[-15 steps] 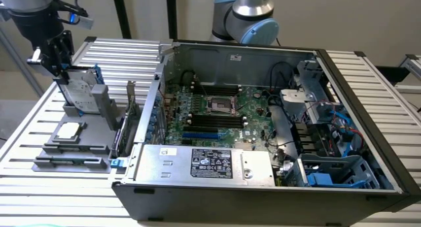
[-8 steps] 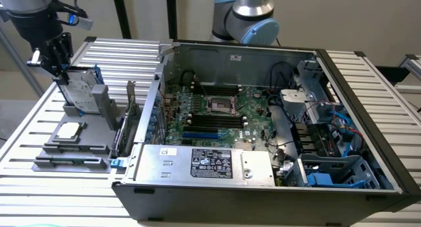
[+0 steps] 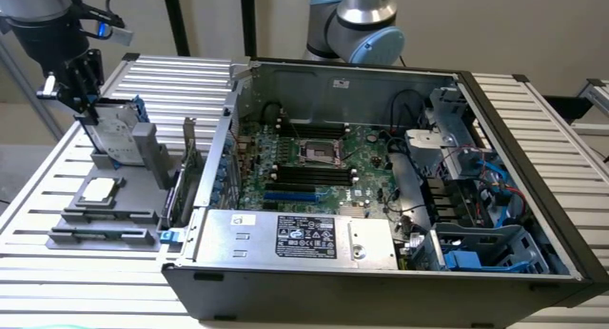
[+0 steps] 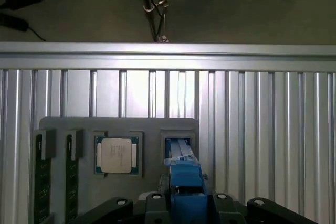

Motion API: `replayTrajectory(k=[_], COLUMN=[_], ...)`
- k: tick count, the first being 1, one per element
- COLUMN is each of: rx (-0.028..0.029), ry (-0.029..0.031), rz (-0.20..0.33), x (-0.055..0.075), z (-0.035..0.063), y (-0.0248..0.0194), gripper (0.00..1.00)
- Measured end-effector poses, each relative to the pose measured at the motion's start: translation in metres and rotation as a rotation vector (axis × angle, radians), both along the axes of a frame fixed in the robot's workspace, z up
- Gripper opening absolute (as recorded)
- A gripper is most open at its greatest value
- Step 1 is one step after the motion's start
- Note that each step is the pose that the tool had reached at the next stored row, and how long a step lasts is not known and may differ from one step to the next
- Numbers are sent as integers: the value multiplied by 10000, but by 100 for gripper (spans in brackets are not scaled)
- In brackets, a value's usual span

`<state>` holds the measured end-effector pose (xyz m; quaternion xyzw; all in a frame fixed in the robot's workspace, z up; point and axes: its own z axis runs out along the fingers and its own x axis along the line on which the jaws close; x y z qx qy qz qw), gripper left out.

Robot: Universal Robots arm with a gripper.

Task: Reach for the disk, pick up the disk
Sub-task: 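Pick up the disk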

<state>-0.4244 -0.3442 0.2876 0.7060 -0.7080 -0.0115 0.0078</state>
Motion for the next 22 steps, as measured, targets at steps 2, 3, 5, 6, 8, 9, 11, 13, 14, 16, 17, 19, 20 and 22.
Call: replayTrajectory(k=[2, 3, 5, 6, 8, 9, 11, 13, 14, 16, 17, 19, 20, 22], rx=[1, 1, 0, 0, 1, 0, 0, -1, 1, 0, 1, 1, 1, 0], ry=[0, 0, 0, 0, 0, 0, 1, 0, -3, 1, -1, 1, -1, 1], rz=[2, 2, 2, 2, 1, 2, 2, 2, 2, 1, 1, 3, 2, 2], x=[0, 0, 0, 0, 0, 0, 0, -1, -1, 0, 1, 4, 6, 11], z=[0, 0, 0, 0, 0, 0, 0, 9, 22, 74, 106, 191, 235, 327], y=[-1, -1, -1, -1, -1, -1, -1, -2, -1, -1, -1, -1, -1, -1], gripper=[33, 33, 33, 33, 33, 33, 33, 33, 33, 33, 33, 33, 33, 33])
